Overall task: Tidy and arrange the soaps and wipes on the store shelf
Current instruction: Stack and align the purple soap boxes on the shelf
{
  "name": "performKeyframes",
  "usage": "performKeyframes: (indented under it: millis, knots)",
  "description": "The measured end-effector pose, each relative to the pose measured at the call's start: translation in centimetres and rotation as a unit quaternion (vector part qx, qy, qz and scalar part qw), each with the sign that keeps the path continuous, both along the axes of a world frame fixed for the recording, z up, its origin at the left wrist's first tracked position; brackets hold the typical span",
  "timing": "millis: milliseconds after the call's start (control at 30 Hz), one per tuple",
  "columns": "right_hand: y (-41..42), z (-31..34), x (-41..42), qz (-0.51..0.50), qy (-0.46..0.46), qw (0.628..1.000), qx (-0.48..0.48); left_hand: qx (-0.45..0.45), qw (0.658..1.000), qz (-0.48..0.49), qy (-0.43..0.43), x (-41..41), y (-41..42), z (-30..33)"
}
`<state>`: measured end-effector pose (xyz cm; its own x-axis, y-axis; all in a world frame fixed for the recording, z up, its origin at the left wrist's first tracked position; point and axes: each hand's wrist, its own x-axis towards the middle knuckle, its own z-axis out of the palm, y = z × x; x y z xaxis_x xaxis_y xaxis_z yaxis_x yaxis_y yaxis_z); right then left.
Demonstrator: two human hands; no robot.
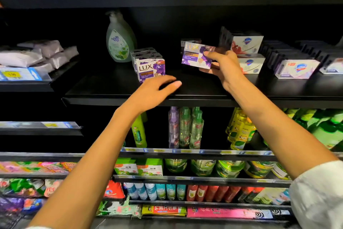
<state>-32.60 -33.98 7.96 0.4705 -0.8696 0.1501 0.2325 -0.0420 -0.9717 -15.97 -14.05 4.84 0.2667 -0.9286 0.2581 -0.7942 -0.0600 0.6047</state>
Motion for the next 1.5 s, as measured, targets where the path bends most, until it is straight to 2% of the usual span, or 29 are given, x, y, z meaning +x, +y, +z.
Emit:
performKeyframes:
  millis: [133, 200, 267, 333, 400, 633, 833, 1033, 1200, 1367, 1500]
  knots:
    - [1.1, -0.2, -1.7, 0.035, -0.015, 0.999, 0.003, -0.049, 0.992, 0.041, 0.111, -0.1, -0.9, 0.7]
    - [1.0, -0.5, -2.2, 0.059, -0.012, 0.998, -0.001, -0.076, 0.977, 0.04, 0.197, -0.3, -2.0, 1.0]
    - [1.1, -0.8, -2.4, 0.078, -0.005, 0.997, -0.005, -0.098, 0.946, 0.017, 0.309, -0.9, -3.2, 1.4]
    - [1.4, -1.1, -2.5, 0.089, 0.005, 0.996, -0.014, -0.111, 0.901, -0.012, 0.419, -1.9, -4.2, 2.1]
    - [1.6, -1.2, -2.5, 0.095, 0.016, 0.995, -0.023, -0.108, 0.867, -0.043, 0.484, -2.7, -5.1, 2.4]
    - [1.7, -1.4, -2.6, 0.103, 0.058, 0.992, -0.053, -0.11, 0.856, -0.052, 0.502, -2.6, -5.5, 1.5]
    - [2.2, -0.8, -2.5, 0.099, 0.025, 0.995, 0.011, -0.126, 0.848, -0.047, 0.512, -2.6, -5.6, 1.5]
    - [2.5, -0.5, -2.5, 0.104, 0.039, 0.994, 0.013, -0.123, 0.856, -0.057, 0.498, -2.5, -5.6, 1.4]
    - [2.2, -0.9, -2.8, 0.105, 0.016, 0.994, -0.002, -0.108, 0.858, -0.073, 0.497, -2.3, -5.5, 1.5]
    - [1.9, -1.1, -3.0, 0.115, -0.007, 0.993, -0.014, -0.102, 0.837, -0.075, 0.532, -2.2, -5.4, 1.6]
    - [1.9, -1.3, -2.9, 0.114, 0.006, 0.992, -0.058, -0.112, 0.83, -0.059, 0.543, -2.1, -5.8, 1.5]
